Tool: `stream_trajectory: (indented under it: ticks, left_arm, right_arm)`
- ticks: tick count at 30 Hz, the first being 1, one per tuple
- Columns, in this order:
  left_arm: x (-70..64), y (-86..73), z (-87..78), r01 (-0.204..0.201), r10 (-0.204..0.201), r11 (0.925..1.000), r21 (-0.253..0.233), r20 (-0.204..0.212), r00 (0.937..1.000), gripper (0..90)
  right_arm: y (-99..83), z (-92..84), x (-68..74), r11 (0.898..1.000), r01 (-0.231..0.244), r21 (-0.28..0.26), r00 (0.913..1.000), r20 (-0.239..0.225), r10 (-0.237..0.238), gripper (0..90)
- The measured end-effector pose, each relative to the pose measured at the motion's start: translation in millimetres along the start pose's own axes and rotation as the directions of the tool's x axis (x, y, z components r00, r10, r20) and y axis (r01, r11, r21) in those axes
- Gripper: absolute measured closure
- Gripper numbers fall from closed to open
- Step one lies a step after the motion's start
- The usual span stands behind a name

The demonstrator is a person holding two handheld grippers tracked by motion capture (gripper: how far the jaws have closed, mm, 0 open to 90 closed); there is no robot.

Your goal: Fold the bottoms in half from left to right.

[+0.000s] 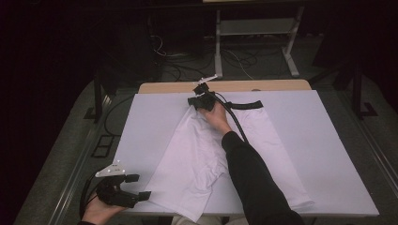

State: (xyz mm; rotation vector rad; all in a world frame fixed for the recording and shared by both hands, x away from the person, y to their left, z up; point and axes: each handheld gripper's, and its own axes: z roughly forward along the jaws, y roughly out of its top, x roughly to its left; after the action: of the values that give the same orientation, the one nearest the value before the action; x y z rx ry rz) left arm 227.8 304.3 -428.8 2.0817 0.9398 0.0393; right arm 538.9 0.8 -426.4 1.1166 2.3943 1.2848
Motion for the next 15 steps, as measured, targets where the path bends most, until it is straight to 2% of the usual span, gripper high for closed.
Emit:
stream_trajectory:
  ticks: [5, 10, 15]
  left_arm:
    - [4.1, -3.9, -1.4, 0.007, -0.007, 0.9996, 0.029, 0.007, 1.0, 15.9]
    - [6.7, -8.5, -2.2, 0.01, -0.01, 0.9993, 0.037, 0.015, 0.9998, 22.0]
    - [5.3, -10.5, -0.3, -0.023, 0.021, 0.9979, 0.061, 0.032, 0.9993, 30.0]
  right_arm:
    - [-0.2, -0.8, -0.9, 1.0, -0.004, -0.004, 1.0, -0.002, 0.004, 85.6]
    - [-0.6, -1.8, -1.4, 1.0, -0.006, -0.005, 1.0, -0.006, 0.006, 85.6]
    - [-0.8, -2.6, -1.7, 1.0, -0.009, -0.008, 0.9999, -0.008, 0.009, 85.6]
